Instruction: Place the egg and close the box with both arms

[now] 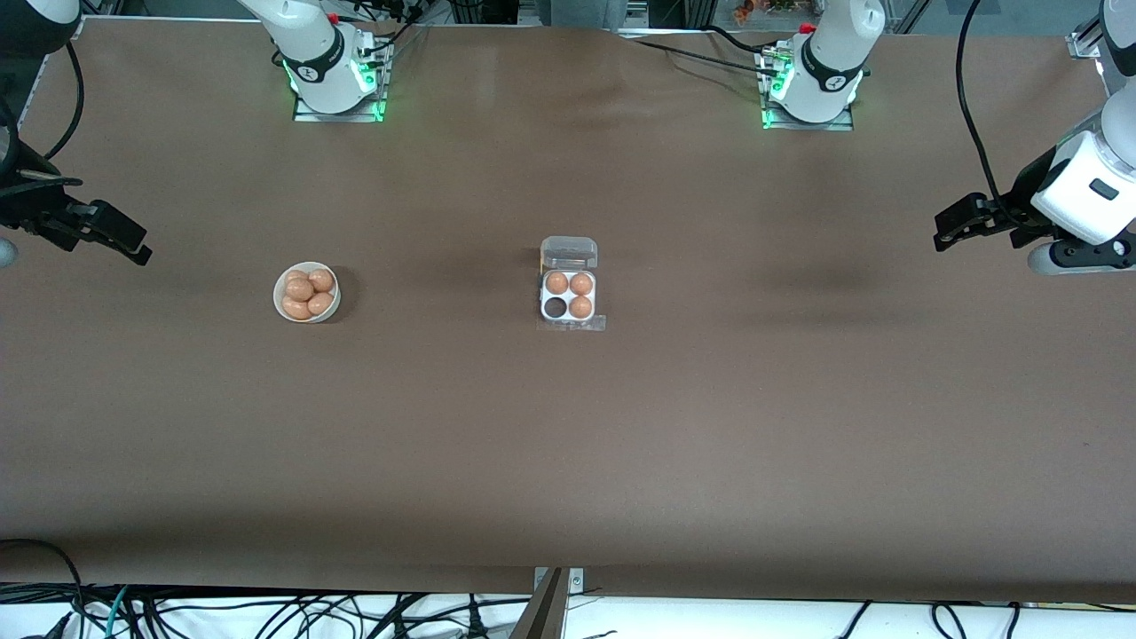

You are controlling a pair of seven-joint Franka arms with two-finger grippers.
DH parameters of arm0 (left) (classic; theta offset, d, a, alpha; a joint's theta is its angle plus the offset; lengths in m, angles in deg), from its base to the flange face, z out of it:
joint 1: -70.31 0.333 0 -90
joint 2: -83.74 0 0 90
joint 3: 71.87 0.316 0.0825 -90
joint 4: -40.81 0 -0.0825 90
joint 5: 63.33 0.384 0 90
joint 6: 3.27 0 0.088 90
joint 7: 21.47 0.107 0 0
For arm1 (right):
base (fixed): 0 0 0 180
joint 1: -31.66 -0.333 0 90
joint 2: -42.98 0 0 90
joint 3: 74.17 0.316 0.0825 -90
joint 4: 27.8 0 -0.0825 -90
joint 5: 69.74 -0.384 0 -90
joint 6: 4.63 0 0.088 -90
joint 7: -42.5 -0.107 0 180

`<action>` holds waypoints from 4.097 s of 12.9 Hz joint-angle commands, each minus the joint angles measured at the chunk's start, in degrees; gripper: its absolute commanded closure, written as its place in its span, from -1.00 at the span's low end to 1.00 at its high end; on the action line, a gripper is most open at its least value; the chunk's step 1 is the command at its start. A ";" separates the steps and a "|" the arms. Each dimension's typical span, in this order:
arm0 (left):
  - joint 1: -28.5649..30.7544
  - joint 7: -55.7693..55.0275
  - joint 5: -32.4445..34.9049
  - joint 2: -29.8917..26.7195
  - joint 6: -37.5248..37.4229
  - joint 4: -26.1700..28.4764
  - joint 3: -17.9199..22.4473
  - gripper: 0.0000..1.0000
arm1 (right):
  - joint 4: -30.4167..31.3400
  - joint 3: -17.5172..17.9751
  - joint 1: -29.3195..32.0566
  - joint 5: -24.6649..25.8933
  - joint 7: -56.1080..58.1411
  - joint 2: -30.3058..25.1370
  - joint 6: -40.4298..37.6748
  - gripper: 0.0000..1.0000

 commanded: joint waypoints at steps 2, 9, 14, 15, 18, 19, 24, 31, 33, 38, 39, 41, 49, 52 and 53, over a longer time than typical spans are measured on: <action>0.27 1.07 -1.01 0.95 -1.08 -2.02 0.13 -1.00 | 0.78 0.21 0.11 -0.49 0.06 -0.82 -0.08 -1.00; 0.36 1.25 -1.01 1.03 -1.00 -2.02 0.13 -1.00 | 0.78 0.21 0.11 -0.49 0.15 -0.82 -0.08 -1.00; 0.45 1.25 -1.01 1.03 -1.08 -2.02 0.13 -1.00 | 0.78 0.21 0.11 -0.40 0.06 -0.82 -0.08 -1.00; 0.45 1.25 -1.01 1.03 -1.08 -1.93 0.13 -1.00 | 0.78 0.21 0.11 -0.31 0.06 -0.82 -0.08 -1.00; 0.45 1.25 -1.01 1.03 -1.08 -2.02 0.13 -1.00 | 0.78 0.21 0.11 -0.31 0.06 -0.82 -0.08 -1.00; 0.36 1.25 -1.01 1.03 -1.08 -2.11 0.13 -1.00 | 0.78 0.21 0.11 -0.31 0.06 -0.82 -0.08 -1.00; 0.45 1.25 -1.01 1.91 -1.00 -2.99 0.22 -1.00 | 0.78 0.21 0.11 -0.31 0.06 -0.82 -0.08 -1.00; 0.27 1.25 -1.01 2.09 -1.00 -3.25 0.13 -1.00 | 0.78 0.21 0.11 -0.40 0.06 -0.82 -0.08 -1.00; 0.27 1.16 -1.01 2.09 -1.00 -3.25 0.22 -1.00 | 0.78 0.21 0.11 -0.40 0.06 -0.82 -0.08 -1.00; 0.45 1.16 -1.01 2.26 -1.00 -3.08 0.22 -1.00 | 0.78 0.21 0.11 -0.31 0.06 -0.82 -0.08 -1.00; 0.45 1.16 -1.01 2.26 -1.00 -3.16 0.22 -1.00 | 0.78 0.21 0.11 -0.40 0.06 -0.82 -0.17 -1.00; 0.45 1.16 -1.10 2.26 -1.00 -3.08 0.22 -1.00 | 0.78 0.21 0.02 -0.40 0.06 -0.82 -0.17 -1.00; 0.45 1.07 -1.10 2.62 -1.00 -3.08 0.22 -1.00 | 3.57 0.30 -2.53 0.30 0.85 11.21 -0.70 -1.00; 0.45 0.90 -1.10 2.62 -1.00 -3.08 0.13 -1.00 | 14.45 0.39 -2.53 -0.05 1.55 11.49 12.96 -1.00; 0.45 0.89 -1.10 2.62 -1.00 -3.08 0.22 -1.00 | 18.40 1.08 -2.53 -0.05 1.90 11.40 18.06 -1.00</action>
